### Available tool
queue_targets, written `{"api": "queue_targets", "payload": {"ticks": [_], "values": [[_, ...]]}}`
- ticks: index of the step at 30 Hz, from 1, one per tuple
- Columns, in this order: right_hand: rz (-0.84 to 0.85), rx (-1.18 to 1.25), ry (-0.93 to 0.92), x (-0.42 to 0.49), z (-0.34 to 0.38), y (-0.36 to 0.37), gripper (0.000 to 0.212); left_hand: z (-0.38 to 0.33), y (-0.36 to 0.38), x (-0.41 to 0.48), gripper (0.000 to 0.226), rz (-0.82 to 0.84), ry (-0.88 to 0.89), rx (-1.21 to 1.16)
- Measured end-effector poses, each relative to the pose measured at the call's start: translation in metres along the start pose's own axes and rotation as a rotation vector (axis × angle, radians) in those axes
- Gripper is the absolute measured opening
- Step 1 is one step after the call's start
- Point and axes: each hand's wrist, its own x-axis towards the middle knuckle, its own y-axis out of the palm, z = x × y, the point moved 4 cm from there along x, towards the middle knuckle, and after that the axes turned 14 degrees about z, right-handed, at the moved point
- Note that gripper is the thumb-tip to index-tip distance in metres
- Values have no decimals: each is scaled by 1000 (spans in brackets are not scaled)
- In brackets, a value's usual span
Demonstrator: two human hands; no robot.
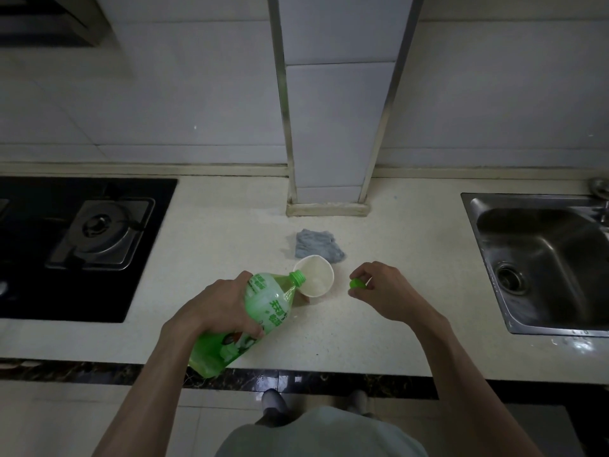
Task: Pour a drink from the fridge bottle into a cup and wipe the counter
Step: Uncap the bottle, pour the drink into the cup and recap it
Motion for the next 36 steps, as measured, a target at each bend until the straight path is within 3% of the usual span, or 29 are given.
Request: {"api": "queue_targets", "payload": {"ticks": [36], "values": [[1, 30, 17, 0, 1, 6, 32, 1, -5, 7, 86, 7, 4, 20]]}}
